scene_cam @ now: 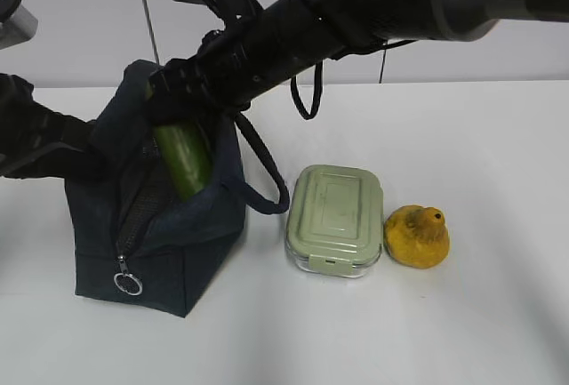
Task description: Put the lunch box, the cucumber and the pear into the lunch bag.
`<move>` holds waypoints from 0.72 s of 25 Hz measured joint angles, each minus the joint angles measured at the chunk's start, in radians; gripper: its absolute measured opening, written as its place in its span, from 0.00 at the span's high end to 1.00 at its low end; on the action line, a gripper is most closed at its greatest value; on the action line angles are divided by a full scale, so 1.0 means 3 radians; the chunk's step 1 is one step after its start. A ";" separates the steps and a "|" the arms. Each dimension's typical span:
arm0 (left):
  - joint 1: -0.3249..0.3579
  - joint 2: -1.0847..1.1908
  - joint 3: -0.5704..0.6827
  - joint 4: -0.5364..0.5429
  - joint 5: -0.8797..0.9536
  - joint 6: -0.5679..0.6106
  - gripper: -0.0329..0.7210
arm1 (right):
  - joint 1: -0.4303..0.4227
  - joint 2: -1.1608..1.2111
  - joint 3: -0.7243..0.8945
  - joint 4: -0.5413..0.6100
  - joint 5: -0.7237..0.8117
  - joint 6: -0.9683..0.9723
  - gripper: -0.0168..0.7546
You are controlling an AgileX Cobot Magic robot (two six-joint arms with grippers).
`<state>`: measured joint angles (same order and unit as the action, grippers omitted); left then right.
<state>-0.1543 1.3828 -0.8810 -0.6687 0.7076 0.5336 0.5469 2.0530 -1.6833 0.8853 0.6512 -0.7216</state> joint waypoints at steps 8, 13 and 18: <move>0.0000 0.0000 0.0000 -0.0008 0.0000 0.0000 0.95 | 0.0000 -0.0009 0.0000 -0.0044 0.0073 0.0028 0.23; 0.0000 0.0000 0.0000 -0.0008 0.0000 0.0000 0.95 | -0.0017 -0.0211 0.0000 -0.0146 0.0080 0.0075 0.23; 0.0000 0.0000 0.0000 -0.0008 0.0000 0.0000 0.95 | -0.0137 -0.0498 0.0000 -0.0966 0.0267 0.0816 0.23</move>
<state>-0.1543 1.3828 -0.8810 -0.6710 0.7076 0.5336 0.5059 1.9035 -1.6833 0.5956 0.7312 -0.4768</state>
